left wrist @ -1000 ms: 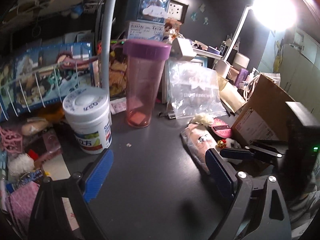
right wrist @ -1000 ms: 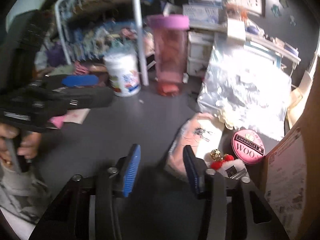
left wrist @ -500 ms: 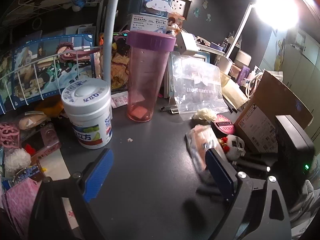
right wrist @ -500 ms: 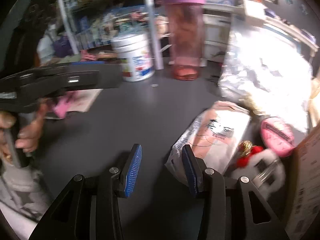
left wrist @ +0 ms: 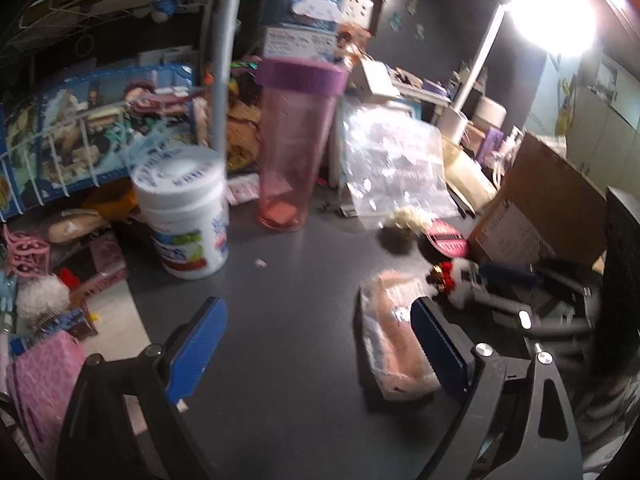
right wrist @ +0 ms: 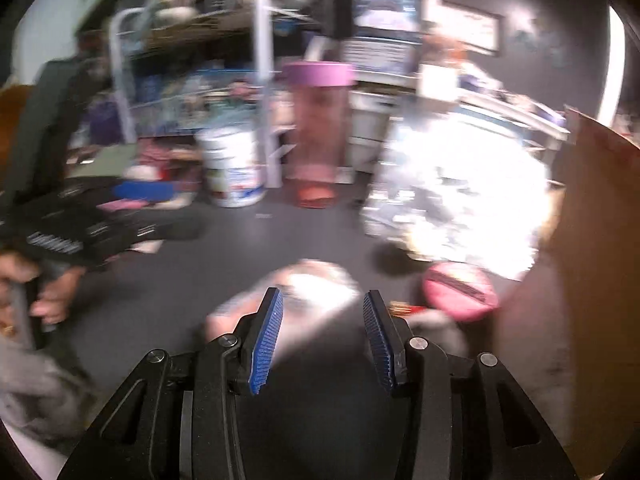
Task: Organize soft objects
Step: 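Grasp the white plush keychain with the right gripper while the left grasps the pink package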
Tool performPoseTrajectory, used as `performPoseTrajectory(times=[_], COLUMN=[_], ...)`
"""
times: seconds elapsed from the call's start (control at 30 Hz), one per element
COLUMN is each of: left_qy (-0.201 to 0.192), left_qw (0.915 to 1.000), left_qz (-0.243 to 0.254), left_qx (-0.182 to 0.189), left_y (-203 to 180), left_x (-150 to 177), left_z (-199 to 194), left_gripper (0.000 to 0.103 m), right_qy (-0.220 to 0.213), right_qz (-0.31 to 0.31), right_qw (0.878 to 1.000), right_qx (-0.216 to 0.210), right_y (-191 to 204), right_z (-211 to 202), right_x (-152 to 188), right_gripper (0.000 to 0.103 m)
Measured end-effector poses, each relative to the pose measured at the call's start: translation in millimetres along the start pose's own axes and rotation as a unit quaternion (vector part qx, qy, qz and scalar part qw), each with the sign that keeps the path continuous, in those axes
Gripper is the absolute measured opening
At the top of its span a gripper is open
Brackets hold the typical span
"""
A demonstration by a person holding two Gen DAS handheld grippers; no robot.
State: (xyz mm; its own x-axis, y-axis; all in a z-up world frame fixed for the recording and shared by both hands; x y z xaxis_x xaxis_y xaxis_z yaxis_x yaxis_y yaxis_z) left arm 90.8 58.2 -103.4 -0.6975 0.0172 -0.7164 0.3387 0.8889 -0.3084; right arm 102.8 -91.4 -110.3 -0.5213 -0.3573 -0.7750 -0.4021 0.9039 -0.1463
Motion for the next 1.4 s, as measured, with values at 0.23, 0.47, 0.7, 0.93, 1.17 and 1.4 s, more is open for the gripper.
performPoseTrajectory(times=[0.23,0.47,0.7,0.93,1.17,1.4], left_qy=[0.047,0.062,0.064,0.078,0.082,0.081], left_qw=[0.9982,0.9973,0.9973,0.9954,0.9932,0.9938], left_qz=[0.015,0.020,0.033,0.049,0.065,0.052], left_qx=[0.034,0.032,-0.013,-0.027,-0.052,-0.055], left_y=[-33.8,-50.2,-51.1,-53.8,-51.4,-32.7], left_x=[24.7,33.1,32.7,35.3,38.5,44.3], left_z=[32.9,48.4,58.8,69.0,65.9,46.8], left_gripper=[0.092,0.092,0.092,0.091,0.065,0.058], right_qy=[0.024,0.032,0.028,0.037,0.056,0.047], right_qz=[-0.023,-0.018,-0.020,-0.048,-0.047,-0.032], right_qw=[0.996,0.996,0.998,0.992,0.992,0.998], right_qx=[0.085,0.077,0.055,0.114,0.101,0.020], right_y=[-13.9,-18.4,-11.1,-16.9,-20.2,-5.7], right_z=[23.2,32.8,20.7,34.5,46.9,33.1], right_x=[13.9,18.5,19.1,18.4,21.7,23.4], right_gripper=[0.038,0.038,0.039,0.054,0.053,0.053])
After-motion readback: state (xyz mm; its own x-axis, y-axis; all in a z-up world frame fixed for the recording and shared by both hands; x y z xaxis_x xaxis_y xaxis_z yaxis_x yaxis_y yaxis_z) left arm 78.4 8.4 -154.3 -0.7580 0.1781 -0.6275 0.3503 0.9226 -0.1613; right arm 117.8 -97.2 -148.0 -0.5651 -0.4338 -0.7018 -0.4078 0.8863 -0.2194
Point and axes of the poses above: each gripper's, at about its wrist camera, not at the fingertips, and z roughly the way its jaws point, y to its left, x to its underside, the point moved 4 cm from there along z, roughly the way its jaws point, and after that the axes turned 10 degrees about x, right-handed, at the moved point
